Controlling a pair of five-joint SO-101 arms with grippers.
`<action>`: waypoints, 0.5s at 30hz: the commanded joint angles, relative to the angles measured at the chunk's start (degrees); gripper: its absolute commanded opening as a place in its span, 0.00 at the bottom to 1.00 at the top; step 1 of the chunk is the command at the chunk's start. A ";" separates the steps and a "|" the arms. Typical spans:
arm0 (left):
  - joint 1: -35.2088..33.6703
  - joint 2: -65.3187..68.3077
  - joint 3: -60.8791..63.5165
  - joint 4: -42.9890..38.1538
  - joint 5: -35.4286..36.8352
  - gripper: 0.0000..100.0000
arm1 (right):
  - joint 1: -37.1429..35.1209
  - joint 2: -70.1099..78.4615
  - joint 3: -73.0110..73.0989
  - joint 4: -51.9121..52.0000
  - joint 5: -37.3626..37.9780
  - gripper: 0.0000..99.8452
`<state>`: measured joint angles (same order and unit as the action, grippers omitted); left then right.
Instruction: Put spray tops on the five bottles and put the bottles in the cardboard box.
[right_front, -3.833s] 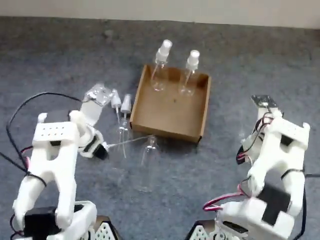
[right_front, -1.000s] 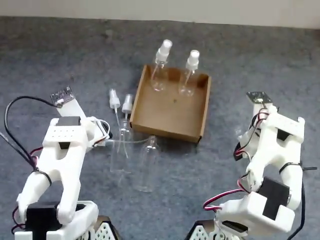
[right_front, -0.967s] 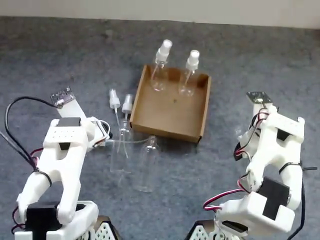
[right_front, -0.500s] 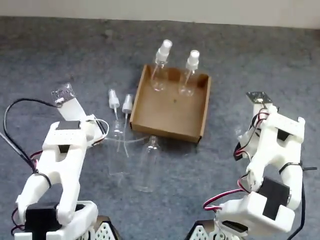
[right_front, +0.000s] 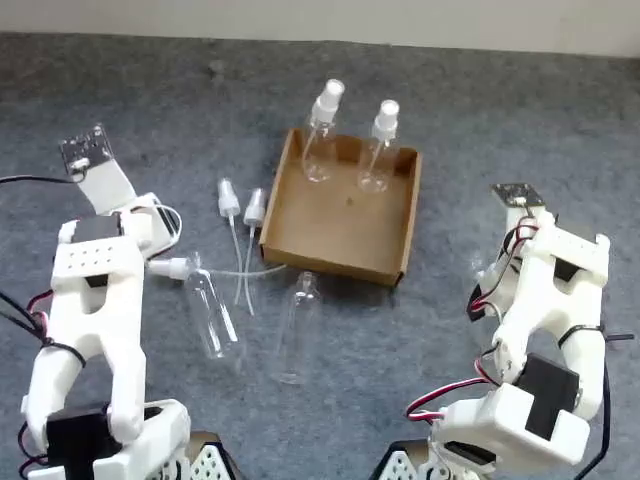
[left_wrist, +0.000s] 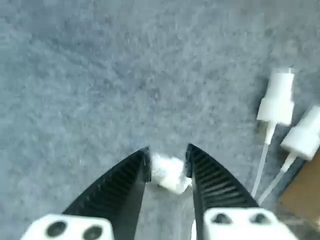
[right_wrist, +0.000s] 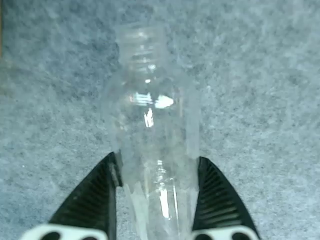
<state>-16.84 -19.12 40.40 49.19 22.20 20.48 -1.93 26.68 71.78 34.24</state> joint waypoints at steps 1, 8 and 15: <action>0.48 -0.40 -2.86 7.03 2.90 0.20 | -0.57 -0.66 -2.95 -0.22 0.53 0.00; 0.75 1.45 -0.92 3.52 6.86 0.19 | -0.66 -0.66 -2.95 -0.31 0.44 0.00; 1.71 17.10 -6.46 3.16 6.95 0.19 | -0.40 -0.66 -2.95 -0.57 0.44 0.00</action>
<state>-16.84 -8.66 39.34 52.79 28.62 20.48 -1.93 26.68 71.78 34.24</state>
